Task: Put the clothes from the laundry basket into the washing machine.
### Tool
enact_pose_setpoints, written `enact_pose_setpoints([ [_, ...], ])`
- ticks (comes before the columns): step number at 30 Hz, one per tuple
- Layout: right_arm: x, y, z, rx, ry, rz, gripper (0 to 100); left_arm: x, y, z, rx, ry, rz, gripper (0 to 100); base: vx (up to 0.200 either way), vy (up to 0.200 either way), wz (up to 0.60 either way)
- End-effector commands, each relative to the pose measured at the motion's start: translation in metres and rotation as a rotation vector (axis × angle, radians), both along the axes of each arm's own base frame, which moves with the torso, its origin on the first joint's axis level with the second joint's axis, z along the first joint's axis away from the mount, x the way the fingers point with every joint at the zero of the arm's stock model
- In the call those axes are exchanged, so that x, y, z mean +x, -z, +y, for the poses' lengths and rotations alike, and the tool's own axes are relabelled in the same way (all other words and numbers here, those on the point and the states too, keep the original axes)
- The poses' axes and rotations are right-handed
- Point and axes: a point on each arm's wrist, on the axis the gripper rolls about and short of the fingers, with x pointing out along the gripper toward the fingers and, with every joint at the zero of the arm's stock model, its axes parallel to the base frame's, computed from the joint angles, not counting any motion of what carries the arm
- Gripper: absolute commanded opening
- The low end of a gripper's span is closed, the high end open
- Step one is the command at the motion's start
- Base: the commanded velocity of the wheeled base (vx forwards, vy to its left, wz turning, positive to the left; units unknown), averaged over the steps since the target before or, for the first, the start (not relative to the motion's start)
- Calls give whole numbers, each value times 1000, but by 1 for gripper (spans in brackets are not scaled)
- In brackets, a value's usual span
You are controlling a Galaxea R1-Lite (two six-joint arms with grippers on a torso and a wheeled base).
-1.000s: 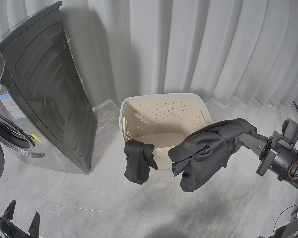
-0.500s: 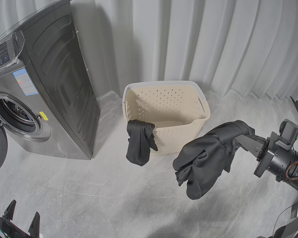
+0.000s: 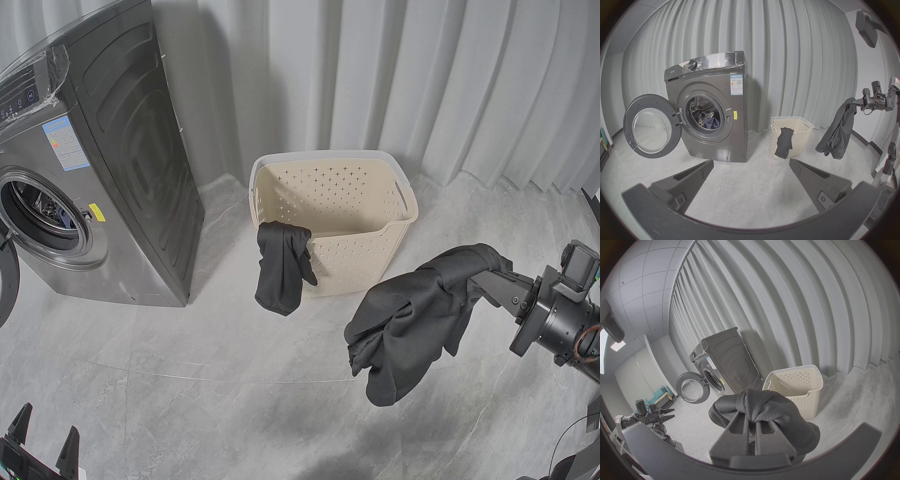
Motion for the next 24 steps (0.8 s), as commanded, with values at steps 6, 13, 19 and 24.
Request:
enact_pose_setpoints([
  [6, 2, 3, 2, -8, -2, 9, 0, 0, 5, 0, 0, 3, 5, 100, 0, 200, 0],
  [13, 2, 3, 2, -9, -2, 8, 0, 0, 5, 0, -7, -3, 5, 100, 0, 200, 0],
  [19, 2, 3, 2, -11, -4, 11, 0, 0, 5, 0, -7, 0, 4, 100, 0, 200, 0],
  [24, 2, 3, 2, -12, -4, 12, 0, 0, 5, 0, -10, -2, 5, 100, 0, 200, 0],
])
